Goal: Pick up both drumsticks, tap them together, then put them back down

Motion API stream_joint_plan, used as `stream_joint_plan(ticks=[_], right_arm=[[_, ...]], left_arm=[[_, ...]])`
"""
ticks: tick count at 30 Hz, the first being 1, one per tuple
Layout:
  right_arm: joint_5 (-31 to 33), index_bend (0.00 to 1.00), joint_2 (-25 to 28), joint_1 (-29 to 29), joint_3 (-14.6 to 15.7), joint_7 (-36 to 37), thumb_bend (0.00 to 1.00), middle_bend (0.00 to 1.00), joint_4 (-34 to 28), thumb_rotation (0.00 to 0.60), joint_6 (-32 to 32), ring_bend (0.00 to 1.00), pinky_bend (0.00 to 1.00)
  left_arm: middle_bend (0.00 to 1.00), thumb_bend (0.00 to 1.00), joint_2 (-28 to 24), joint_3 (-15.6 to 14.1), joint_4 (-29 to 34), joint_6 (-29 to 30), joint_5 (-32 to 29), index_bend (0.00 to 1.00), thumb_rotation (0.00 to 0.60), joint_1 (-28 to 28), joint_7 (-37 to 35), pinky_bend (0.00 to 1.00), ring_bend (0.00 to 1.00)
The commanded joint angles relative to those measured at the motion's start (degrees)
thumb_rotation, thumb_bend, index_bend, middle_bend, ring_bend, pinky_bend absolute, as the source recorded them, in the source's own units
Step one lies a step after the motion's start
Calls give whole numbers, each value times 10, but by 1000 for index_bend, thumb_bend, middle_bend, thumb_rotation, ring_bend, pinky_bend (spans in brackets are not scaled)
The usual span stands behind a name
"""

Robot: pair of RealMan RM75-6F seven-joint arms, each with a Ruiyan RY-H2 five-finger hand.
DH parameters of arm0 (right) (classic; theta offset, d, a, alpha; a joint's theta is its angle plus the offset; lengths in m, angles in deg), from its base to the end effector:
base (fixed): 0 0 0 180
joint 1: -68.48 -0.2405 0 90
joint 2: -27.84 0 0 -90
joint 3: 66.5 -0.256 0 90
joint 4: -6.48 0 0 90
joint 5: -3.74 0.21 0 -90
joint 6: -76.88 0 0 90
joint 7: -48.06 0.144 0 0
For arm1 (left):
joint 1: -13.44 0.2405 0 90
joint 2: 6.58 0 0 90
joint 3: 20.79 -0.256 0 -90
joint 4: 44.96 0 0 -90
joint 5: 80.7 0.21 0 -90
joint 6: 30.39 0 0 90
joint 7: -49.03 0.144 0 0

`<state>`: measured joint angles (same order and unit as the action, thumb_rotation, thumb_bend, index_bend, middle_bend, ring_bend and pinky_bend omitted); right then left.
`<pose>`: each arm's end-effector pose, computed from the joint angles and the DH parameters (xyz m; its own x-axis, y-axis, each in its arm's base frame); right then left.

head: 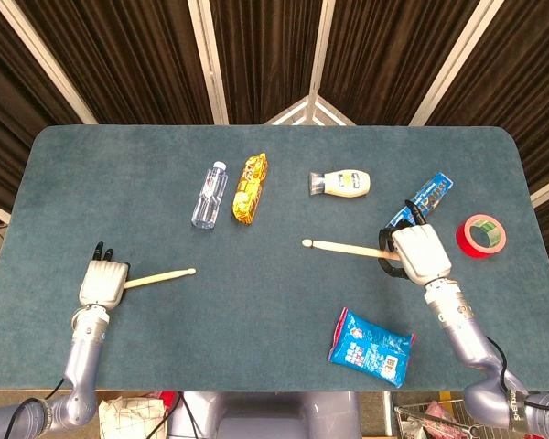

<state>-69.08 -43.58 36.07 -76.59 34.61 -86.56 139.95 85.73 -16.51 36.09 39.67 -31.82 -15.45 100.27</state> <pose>-0.2003 -0.3277 0.0915 0.4670 -0.0937 0.8793 -0.8568 -0.2939 0.4238 -0.2700 0.2858 -0.0086 0.7527 0.3083 0.5817 0.6190 -0.0305 -0.7848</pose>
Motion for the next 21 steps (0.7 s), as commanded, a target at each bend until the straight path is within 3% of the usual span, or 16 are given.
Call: stream_joint_plan(ticks=[1, 21], right_arm=[[0, 648, 0, 0, 0, 0, 453, 600, 1, 600, 0, 398, 0], [12, 649, 7, -3, -10, -12, 454, 600, 6, 600, 5, 400, 0]], left_arm=[[582, 458, 3, -1, -3, 3, 2, 579, 600, -1, 1, 68, 179], [596, 462, 18, -20, -76, 59, 83, 594, 600, 4, 27, 68, 180]])
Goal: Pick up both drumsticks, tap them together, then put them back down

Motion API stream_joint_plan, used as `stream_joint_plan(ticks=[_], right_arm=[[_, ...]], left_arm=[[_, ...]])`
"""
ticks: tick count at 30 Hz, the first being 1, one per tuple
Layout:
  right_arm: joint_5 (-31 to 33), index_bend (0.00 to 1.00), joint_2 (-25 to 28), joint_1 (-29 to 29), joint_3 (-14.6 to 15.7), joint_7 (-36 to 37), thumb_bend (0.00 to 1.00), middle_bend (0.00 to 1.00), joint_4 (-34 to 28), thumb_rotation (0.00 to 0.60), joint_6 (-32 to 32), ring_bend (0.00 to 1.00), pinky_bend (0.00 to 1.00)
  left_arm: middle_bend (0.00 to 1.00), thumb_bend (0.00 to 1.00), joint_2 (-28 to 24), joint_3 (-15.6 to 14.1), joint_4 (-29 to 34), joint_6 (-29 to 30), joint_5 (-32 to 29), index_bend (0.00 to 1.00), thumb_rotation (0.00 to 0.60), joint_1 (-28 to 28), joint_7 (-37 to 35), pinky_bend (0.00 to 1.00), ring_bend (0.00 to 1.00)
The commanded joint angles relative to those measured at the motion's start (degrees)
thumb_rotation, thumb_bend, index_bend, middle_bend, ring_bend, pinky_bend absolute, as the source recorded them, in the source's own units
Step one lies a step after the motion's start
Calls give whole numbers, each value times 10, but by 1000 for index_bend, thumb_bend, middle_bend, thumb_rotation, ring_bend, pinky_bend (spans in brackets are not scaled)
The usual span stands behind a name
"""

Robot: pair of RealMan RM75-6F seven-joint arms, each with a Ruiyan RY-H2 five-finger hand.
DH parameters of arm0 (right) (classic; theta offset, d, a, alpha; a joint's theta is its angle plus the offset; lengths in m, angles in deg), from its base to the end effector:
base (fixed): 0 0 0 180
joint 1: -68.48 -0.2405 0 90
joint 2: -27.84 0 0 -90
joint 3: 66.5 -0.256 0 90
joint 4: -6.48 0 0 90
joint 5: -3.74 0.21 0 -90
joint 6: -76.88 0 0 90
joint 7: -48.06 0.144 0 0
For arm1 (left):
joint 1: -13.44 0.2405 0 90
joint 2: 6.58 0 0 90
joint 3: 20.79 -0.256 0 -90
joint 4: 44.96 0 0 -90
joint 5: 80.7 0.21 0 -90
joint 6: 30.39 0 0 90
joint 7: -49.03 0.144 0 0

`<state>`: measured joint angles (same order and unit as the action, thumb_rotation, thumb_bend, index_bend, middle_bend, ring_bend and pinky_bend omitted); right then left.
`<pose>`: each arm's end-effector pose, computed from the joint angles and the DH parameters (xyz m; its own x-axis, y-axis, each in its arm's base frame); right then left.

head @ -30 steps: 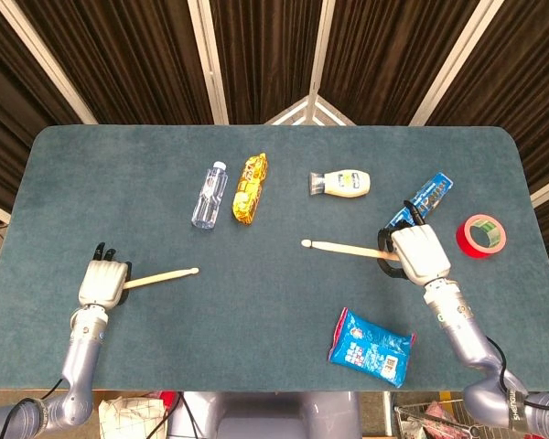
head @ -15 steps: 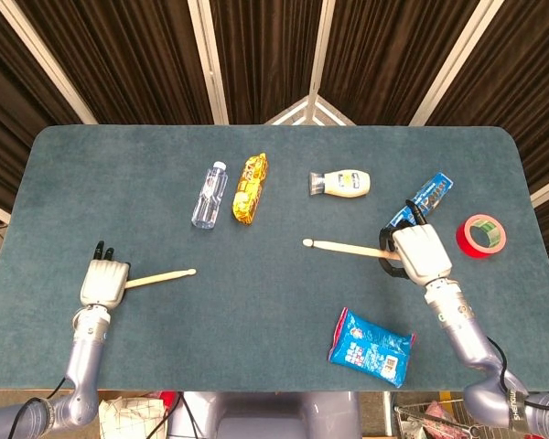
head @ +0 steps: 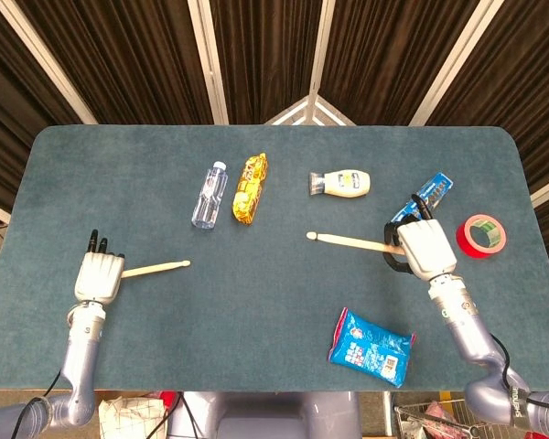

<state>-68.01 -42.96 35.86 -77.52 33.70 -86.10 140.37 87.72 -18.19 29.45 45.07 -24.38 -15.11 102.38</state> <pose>-0.2012 -0.3340 0.1003 0.4797 -0.0645 0.8750 -0.8518 -0.2736 0.4468 -0.2734 0.2919 0.0005 0.8645 0.1568 0.4775 0.4878 -0.0325 -0.8724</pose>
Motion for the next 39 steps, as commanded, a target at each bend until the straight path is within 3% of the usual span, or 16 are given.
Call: stream_joint_plan(ticks=[1, 12, 22, 31, 39], right_arm=[[2, 649, 1, -1, -2, -5, 454, 600, 3, 600, 1, 400, 0], [3, 649, 1, 0, -4, -15, 454, 600, 11, 600, 11, 400, 0], [-1, 649, 0, 0, -3, -18, 453, 600, 11, 600, 15, 400, 0], [1, 649, -2, 1, -2, -20, 454, 600, 14, 600, 15, 400, 0], [-1, 649, -6, 2, 1, -22, 454, 600, 16, 600, 16, 400, 0]], left_arm=[[596, 463, -3, -3, -15, 7, 14, 593, 600, 1, 6, 68, 181], [610, 462, -13, -6, -66, 19, 120, 607, 600, 3, -127, 68, 190], [612, 462, -18, -17, -101, 5, 170, 608, 600, 3, -179, 66, 190], [627, 462, -21, -46, -181, 25, 276, 619, 600, -2, -328, 65, 190], [635, 462, 0, -21, -202, 56, 296, 628, 600, 0, -485, 65, 193]])
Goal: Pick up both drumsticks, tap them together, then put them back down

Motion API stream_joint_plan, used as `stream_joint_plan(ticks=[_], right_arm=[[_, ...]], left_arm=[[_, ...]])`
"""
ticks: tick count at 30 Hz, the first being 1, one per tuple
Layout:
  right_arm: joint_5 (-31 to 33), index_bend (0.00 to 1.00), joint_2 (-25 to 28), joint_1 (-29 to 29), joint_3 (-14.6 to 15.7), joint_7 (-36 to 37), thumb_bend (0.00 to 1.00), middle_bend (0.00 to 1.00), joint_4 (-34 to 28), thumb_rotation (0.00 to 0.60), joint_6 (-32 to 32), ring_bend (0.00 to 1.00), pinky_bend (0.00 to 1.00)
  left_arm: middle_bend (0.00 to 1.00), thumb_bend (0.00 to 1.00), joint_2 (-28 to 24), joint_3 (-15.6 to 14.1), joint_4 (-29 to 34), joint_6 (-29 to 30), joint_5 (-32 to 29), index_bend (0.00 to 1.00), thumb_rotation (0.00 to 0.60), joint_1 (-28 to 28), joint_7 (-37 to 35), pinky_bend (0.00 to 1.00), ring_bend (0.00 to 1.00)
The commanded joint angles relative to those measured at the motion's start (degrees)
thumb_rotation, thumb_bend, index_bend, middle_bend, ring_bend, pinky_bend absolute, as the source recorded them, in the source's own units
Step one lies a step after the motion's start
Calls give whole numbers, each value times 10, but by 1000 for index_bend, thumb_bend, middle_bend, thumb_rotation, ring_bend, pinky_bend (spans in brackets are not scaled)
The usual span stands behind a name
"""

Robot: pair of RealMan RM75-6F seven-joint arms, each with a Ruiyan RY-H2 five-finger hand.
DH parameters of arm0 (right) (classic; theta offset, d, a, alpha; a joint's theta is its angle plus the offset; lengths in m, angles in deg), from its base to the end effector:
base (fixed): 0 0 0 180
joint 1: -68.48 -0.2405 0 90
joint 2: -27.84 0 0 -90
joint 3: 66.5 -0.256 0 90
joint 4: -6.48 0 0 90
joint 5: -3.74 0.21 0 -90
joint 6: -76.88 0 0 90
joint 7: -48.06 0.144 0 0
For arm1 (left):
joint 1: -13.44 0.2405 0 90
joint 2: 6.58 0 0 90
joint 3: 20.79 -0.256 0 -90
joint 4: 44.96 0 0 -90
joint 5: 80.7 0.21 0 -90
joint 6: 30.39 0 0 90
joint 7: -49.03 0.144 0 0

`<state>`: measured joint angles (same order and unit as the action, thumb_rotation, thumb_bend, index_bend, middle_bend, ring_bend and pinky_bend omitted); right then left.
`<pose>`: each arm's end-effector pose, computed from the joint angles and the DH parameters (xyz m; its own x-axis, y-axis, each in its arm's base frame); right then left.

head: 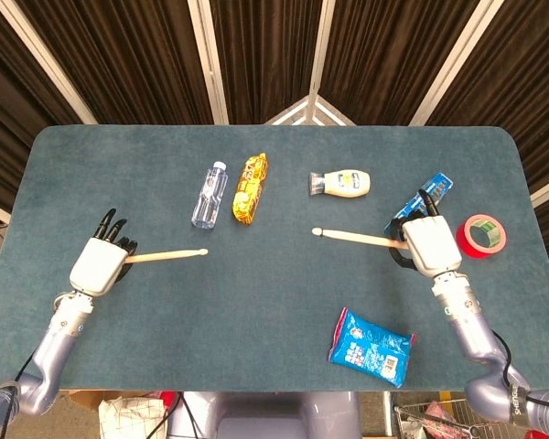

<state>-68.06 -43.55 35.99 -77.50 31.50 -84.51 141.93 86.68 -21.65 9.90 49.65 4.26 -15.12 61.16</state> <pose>-0.2056 -0.3367 0.1037 0.5182 -0.0235 0.8549 -0.8294 -0.2579 0.4956 -0.2764 0.3081 0.0310 0.6861 -0.1491 0.7121 0.6513 -0.3104 -0.6924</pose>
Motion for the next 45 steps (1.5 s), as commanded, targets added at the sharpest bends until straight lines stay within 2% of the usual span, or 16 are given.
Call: stream_joint_plan(ticks=[1, 13, 22, 25, 29, 38, 45], right_arm=[[-1, 649, 0, 0, 1, -1, 454, 600, -1, 600, 0, 400, 0], [6, 649, -10, -7, -3, -15, 455, 600, -3, 600, -3, 402, 0], [30, 656, -27, -21, -23, -19, 455, 602, -16, 600, -9, 409, 0], [83, 656, -38, -50, -47, -51, 455, 602, -36, 600, -39, 409, 0], [133, 656, -42, -71, -63, -92, 456, 602, -58, 600, -46, 409, 0], [246, 661, -56, -128, -99, -178, 456, 604, -100, 600, -37, 412, 0], [314, 661, -59, -158, -121, -201, 455, 604, -136, 600, -20, 415, 0]], left_arm=[[637, 462, 12, 18, -5, 9, 9, 630, 600, -1, -90, 65, 194], [648, 462, 21, 49, 17, 9, 43, 645, 600, -41, -225, 66, 195], [651, 462, 29, 75, 53, -12, 48, 649, 600, -78, -260, 66, 195], [651, 462, 44, 78, 61, -21, 50, 649, 600, -88, -256, 66, 195], [651, 462, 54, 80, 58, -24, 50, 649, 600, -92, -254, 66, 195], [651, 460, 78, 84, 47, -20, 55, 649, 600, -99, -263, 66, 195], [651, 460, 87, 88, 36, -14, 56, 650, 600, -103, -276, 66, 195]])
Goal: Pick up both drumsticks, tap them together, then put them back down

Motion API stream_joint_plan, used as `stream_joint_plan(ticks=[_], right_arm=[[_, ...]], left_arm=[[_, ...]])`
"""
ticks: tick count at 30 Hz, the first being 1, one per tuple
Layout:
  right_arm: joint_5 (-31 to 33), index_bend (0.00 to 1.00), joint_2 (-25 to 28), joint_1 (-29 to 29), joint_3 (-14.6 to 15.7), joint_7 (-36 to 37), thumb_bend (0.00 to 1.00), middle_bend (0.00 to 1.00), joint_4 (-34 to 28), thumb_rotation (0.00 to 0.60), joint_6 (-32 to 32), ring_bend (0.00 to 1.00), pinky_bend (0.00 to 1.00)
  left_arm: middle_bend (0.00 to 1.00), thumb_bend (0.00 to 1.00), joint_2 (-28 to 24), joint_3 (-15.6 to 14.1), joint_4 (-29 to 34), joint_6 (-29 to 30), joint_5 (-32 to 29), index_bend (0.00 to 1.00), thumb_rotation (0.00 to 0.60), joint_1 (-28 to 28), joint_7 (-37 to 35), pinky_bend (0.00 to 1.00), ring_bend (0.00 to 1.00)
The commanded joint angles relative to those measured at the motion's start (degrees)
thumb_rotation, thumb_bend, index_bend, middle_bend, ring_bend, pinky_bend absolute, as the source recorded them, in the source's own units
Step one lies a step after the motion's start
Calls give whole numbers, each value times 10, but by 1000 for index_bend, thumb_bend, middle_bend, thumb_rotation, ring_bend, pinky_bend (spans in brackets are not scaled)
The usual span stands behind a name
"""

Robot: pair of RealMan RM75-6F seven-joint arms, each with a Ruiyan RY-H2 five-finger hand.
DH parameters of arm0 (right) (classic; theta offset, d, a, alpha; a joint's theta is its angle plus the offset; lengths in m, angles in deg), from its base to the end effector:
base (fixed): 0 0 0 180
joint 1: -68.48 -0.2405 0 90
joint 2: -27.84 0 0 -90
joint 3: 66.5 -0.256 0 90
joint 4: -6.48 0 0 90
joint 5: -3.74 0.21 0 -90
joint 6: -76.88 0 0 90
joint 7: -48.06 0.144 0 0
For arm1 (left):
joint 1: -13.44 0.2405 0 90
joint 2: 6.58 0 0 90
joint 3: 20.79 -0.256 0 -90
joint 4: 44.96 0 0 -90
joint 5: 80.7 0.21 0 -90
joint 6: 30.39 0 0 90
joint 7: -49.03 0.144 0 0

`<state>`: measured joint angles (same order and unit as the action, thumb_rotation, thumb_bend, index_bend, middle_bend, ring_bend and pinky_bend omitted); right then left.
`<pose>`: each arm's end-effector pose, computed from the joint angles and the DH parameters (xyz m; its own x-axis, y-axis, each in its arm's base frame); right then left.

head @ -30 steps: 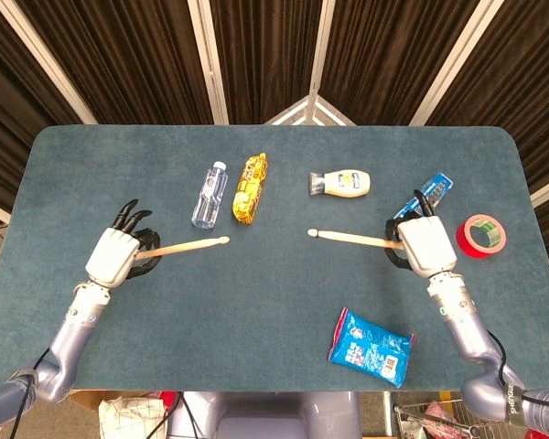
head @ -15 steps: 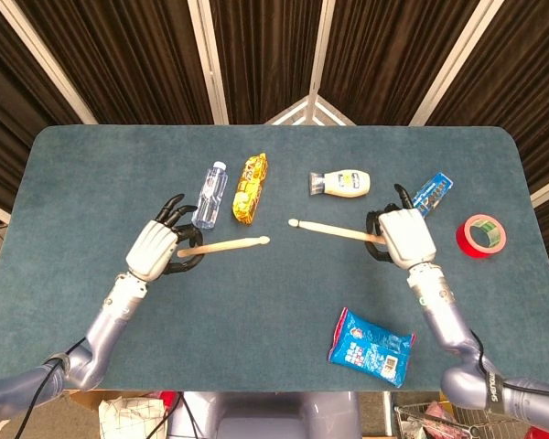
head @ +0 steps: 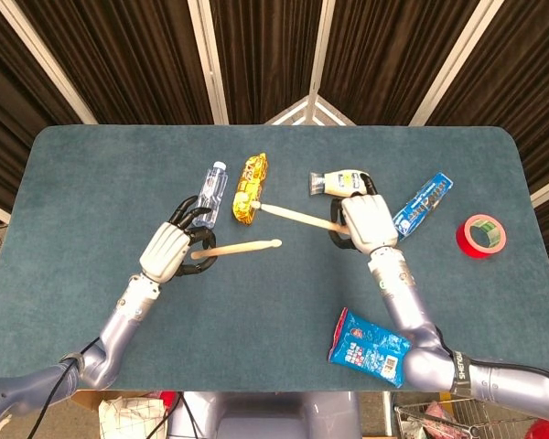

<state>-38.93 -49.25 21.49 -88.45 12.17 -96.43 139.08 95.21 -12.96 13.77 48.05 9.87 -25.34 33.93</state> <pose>-0.0878 -0.3711 0.0726 0.3805 -0.1290 0.9157 -0.9095 -0.2318 0.3452 -0.1548 0.3394 -0.0168 0.0942 0.0087 0.9955 0.8255 -0.5596 -0.0732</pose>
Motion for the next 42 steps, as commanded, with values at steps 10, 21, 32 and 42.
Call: stream_joint_plan(ticks=[10, 21, 32, 42], right_arm=[[96, 661, 17, -22, -39, 44, 457, 604, -82, 600, 0, 418, 0], [94, 662, 39, -26, -24, 64, 463, 604, -110, 600, 9, 418, 0], [80, 664, 53, -31, -9, 83, 463, 606, -123, 600, 17, 418, 0], [80, 665, 73, -36, -6, 96, 466, 607, -136, 600, 21, 418, 0]], left_arm=[[652, 458, 11, 7, -12, 14, 1, 651, 600, -2, -18, 66, 195], [652, 457, 24, 26, -1, 12, -10, 651, 600, -14, 8, 66, 195], [652, 454, 33, 37, 27, 0, -11, 651, 600, -35, 50, 66, 195], [652, 453, 43, 50, 33, 6, -14, 651, 600, -45, 58, 66, 195]])
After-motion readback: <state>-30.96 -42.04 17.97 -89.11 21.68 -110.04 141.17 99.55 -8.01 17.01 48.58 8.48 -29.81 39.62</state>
